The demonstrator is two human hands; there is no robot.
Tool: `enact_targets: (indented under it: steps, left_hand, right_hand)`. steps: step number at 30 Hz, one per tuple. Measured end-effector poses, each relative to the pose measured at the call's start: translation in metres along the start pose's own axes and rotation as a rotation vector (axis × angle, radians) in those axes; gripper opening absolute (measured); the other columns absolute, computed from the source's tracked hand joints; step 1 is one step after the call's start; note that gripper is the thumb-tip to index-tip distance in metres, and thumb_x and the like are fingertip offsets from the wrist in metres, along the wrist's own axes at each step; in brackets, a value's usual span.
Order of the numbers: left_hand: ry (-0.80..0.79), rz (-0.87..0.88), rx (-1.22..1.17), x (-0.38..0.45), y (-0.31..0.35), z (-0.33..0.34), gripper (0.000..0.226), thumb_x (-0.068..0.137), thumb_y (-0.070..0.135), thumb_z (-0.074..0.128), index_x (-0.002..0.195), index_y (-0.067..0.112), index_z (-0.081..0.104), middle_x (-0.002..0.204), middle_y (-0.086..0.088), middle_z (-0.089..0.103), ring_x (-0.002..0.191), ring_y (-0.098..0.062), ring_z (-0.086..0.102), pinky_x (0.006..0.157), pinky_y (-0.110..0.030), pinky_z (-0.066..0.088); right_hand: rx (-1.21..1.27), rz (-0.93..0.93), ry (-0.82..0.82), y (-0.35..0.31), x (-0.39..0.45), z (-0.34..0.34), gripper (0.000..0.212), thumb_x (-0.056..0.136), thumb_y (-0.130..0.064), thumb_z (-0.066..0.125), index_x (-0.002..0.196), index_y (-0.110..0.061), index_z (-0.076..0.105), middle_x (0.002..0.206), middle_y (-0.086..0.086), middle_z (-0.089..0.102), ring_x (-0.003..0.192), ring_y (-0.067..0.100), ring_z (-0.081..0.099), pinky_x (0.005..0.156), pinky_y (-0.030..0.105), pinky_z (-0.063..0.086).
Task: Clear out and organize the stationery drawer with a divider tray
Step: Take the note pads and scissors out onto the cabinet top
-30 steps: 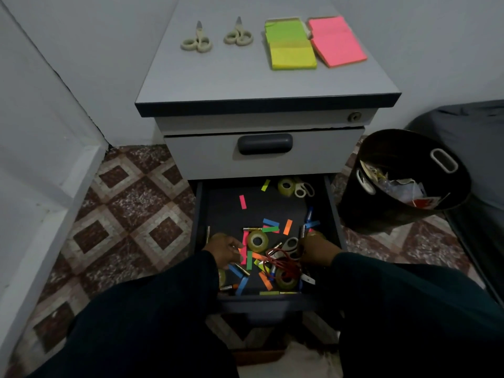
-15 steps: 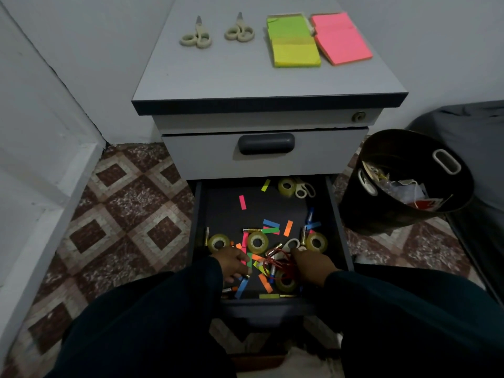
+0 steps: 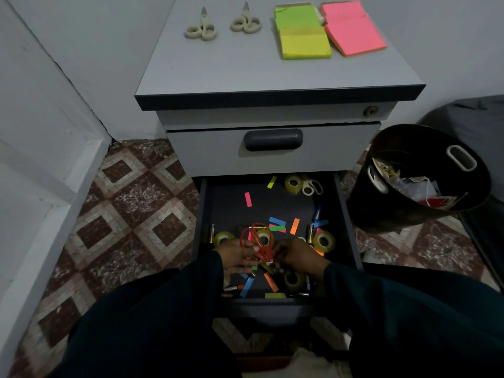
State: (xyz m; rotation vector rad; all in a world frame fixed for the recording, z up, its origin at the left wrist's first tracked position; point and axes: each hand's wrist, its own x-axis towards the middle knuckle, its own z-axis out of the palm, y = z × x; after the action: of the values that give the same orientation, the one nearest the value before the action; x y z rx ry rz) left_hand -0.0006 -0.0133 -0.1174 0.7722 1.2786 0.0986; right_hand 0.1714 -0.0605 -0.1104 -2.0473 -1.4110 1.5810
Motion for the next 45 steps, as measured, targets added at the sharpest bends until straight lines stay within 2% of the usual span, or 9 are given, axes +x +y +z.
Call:
enact_targets:
  steps: [2, 4, 12, 17, 21, 33, 37, 41, 45]
  left_hand:
    - [0.015, 0.017, -0.042, 0.001, 0.0, -0.002, 0.006, 0.092, 0.014, 0.059, 0.086, 0.015, 0.058, 0.09, -0.004, 0.067, 0.086, -0.016, 0.064, 0.075, -0.029, 0.052]
    - [0.022, 0.026, -0.089, 0.0, 0.001, -0.002, 0.007, 0.093, 0.015, 0.057, 0.086, 0.015, 0.058, 0.092, -0.006, 0.067, 0.087, -0.018, 0.065, 0.076, -0.03, 0.052]
    - [0.064, 0.005, -0.223, 0.0, 0.005, -0.006, 0.023, 0.096, 0.026, 0.052, 0.107, 0.007, 0.059, 0.113, -0.014, 0.06, 0.091, -0.025, 0.063, 0.078, -0.037, 0.054]
    - [0.065, -0.041, -0.237, -0.006, 0.01, -0.003, 0.032, 0.098, 0.036, 0.045, 0.099, 0.006, 0.057, 0.125, -0.02, 0.057, 0.106, -0.029, 0.058, 0.082, -0.036, 0.052]
    - [0.024, -0.089, -0.236, -0.011, 0.011, -0.003, 0.044, 0.099, 0.046, 0.034, 0.118, 0.011, 0.053, 0.134, -0.021, 0.05, 0.122, -0.033, 0.05, 0.088, -0.048, 0.048]
    - [0.036, -0.104, -0.25, -0.014, 0.01, -0.004, 0.055, 0.096, 0.06, 0.023, 0.097, 0.017, 0.058, 0.11, -0.016, 0.061, 0.115, -0.031, 0.052, 0.099, -0.058, 0.041]
    - [0.036, -0.116, -0.249, -0.009, 0.01, -0.007, 0.061, 0.093, 0.063, 0.027, 0.118, 0.016, 0.057, 0.129, -0.016, 0.055, 0.123, -0.032, 0.049, 0.093, -0.054, 0.044]
    - [0.017, -0.119, -0.253, -0.015, 0.011, -0.007, 0.041, 0.096, 0.046, 0.043, 0.111, 0.012, 0.061, 0.125, -0.015, 0.056, 0.122, -0.03, 0.049, 0.085, -0.049, 0.046]
    - [0.022, -0.068, -0.207, -0.021, 0.012, -0.006, 0.004, 0.092, 0.013, 0.057, 0.095, 0.012, 0.06, 0.112, -0.01, 0.06, 0.1, -0.023, 0.057, 0.081, -0.038, 0.049]
  right_hand:
    - [0.043, 0.011, 0.017, 0.0, 0.0, -0.003, 0.017, 0.088, 0.006, 0.053, 0.102, 0.003, 0.063, 0.074, 0.007, 0.064, 0.055, 0.007, 0.061, 0.049, 0.016, 0.05]
    - [-0.099, -0.025, 0.075, 0.004, 0.003, -0.01, 0.022, 0.087, 0.002, 0.056, 0.107, 0.001, 0.064, 0.098, 0.011, 0.069, 0.085, 0.018, 0.067, 0.072, 0.026, 0.054]
    - [-0.792, -0.023, 0.193, 0.031, 0.013, -0.023, 0.06, 0.092, -0.023, 0.054, 0.145, -0.012, 0.027, 0.148, 0.014, 0.027, 0.135, 0.032, 0.03, 0.108, 0.037, 0.032]
    - [-0.91, -0.021, 0.191, 0.034, 0.015, -0.02, 0.058, 0.096, -0.021, 0.045, 0.148, -0.013, 0.02, 0.149, 0.015, 0.018, 0.136, 0.033, 0.025, 0.108, 0.04, 0.033]
    - [-0.913, -0.024, 0.175, 0.035, 0.015, -0.02, 0.058, 0.097, -0.023, 0.045, 0.147, -0.011, 0.019, 0.151, 0.016, 0.017, 0.138, 0.033, 0.024, 0.11, 0.04, 0.032]
    - [-0.965, -0.086, 0.141, 0.041, 0.015, -0.024, 0.063, 0.095, -0.018, 0.047, 0.148, -0.012, 0.015, 0.152, 0.014, 0.018, 0.139, 0.034, 0.023, 0.111, 0.041, 0.032]
    - [-0.95, -0.073, 0.146, 0.039, 0.02, -0.022, 0.062, 0.095, -0.017, 0.046, 0.149, -0.013, 0.015, 0.148, 0.016, 0.021, 0.136, 0.034, 0.027, 0.107, 0.039, 0.037]
    - [-1.024, -0.024, 0.203, 0.043, 0.02, -0.027, 0.052, 0.093, -0.014, 0.044, 0.144, -0.009, 0.031, 0.144, 0.015, 0.028, 0.129, 0.032, 0.034, 0.105, 0.038, 0.036]
    - [-0.741, -0.007, 0.267, 0.038, 0.015, -0.035, 0.032, 0.092, -0.022, 0.05, 0.123, -0.018, 0.052, 0.131, 0.009, 0.05, 0.122, 0.029, 0.045, 0.097, 0.035, 0.038]
